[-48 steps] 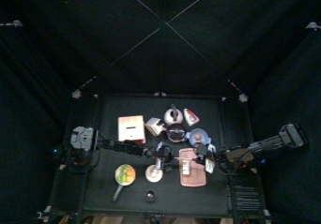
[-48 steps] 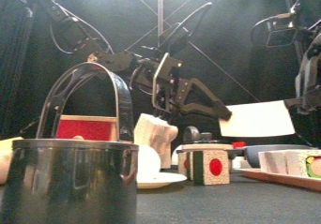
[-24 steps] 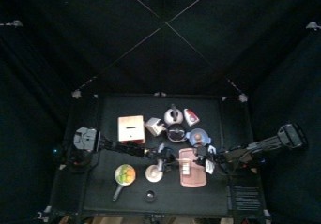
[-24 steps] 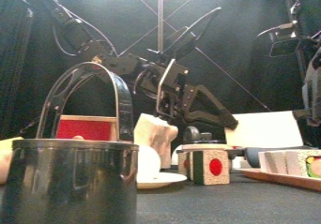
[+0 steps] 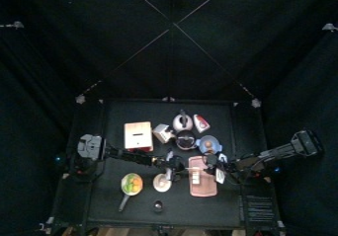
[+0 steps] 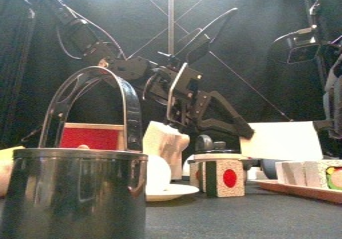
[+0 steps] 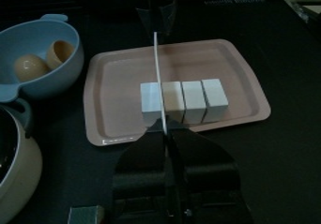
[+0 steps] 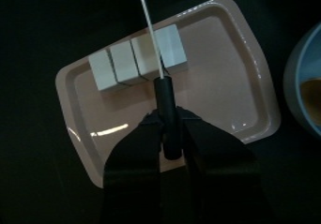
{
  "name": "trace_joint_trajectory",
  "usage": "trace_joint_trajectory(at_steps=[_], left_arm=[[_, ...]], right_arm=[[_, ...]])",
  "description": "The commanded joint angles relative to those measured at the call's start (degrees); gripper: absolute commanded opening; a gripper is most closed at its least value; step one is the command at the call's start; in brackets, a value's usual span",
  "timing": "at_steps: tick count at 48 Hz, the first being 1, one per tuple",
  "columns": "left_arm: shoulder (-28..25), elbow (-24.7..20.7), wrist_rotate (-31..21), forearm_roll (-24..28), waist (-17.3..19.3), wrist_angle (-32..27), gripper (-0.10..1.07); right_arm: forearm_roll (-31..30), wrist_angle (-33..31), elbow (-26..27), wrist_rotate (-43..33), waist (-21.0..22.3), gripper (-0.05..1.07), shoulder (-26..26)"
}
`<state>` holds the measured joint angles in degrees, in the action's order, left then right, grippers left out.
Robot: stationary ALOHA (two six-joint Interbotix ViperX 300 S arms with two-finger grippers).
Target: Cut sushi roll
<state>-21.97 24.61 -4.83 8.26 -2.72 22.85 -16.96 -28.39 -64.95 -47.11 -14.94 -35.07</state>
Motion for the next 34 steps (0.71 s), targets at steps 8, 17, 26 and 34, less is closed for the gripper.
trace_joint_trajectory(at_steps=[8,17,26,34], left_arm=[[0.62,0.18,0.09,0.18,-0.79,-1.49,0.32],[-0.09,0.09,0.09,0.09,-0.79,-1.49,0.32],[-0.44,-0.18,0.09,0.09,-0.88,-1.41,0.32],[-0.62,-0.18,0.00,0.09,-0.88,-1.67,0.32]], right_arm=[[-0.09,-0.35,-0.35,-0.18,0.35,0.38,0.18],[-0.62,-0.44,-0.35,-0.26,0.35,0.38,0.26],[-0.97,-0.44,-0.35,-0.18,0.53,0.38,0.26],[-1.23,-0.09,-0.62,-0.26,0.70,0.38,0.53]])
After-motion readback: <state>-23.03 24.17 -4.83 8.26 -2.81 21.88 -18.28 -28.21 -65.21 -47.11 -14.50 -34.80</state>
